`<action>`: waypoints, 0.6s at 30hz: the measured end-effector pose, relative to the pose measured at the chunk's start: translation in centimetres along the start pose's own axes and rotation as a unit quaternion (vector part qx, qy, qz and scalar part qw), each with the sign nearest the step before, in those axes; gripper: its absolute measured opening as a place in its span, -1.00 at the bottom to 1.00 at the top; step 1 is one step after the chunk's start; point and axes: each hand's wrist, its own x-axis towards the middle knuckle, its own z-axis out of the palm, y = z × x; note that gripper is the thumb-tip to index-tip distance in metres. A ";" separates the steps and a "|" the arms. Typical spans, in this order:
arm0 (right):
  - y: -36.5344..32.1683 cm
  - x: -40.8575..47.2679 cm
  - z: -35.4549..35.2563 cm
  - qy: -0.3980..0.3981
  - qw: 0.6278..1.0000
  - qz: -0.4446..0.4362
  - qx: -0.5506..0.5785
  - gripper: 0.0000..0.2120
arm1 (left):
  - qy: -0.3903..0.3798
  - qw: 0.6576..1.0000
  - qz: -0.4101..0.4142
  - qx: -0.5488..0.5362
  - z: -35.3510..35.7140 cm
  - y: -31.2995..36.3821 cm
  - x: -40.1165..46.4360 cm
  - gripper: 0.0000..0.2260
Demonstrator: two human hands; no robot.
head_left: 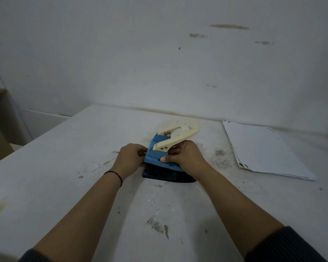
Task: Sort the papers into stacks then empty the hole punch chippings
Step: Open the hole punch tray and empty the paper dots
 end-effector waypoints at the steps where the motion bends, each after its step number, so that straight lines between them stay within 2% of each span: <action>1: 0.2 0.0 0.1 0.003 1.000 0.002 0.002 -0.63 | -0.022 1.000 0.011 0.017 -0.3 -0.1 -0.1 -0.62; 4: 0.3 -0.2 0.2 0.009 1.000 0.008 -0.006 -0.55 | -0.144 0.989 0.000 -0.029 -1.4 -0.5 -0.6 -0.28; 6: 0.5 -0.3 0.4 0.009 1.000 0.010 -0.020 -0.53 | -0.193 0.981 0.021 0.012 -1.7 -0.4 -0.8 -0.26; 9: 0.8 -0.6 0.5 0.004 1.000 0.012 -0.023 -0.53 | -0.127 0.986 0.068 0.088 -1.5 0.0 -1.1 -0.55; 11: 0.9 -0.8 0.5 -0.004 1.000 0.011 -0.012 -0.52 | -0.091 0.989 0.072 0.086 -1.2 -0.1 -1.1 -0.67; 14: 0.9 -0.9 0.2 -0.027 1.000 0.012 -0.001 -0.52 | -0.083 0.992 0.063 0.069 -1.0 -0.1 -1.2 -0.73; 18: 0.9 -1.3 -1.2 -0.059 0.998 0.012 -0.005 -0.69 | -0.067 0.996 0.046 0.048 -1.0 0.0 -1.1 -0.69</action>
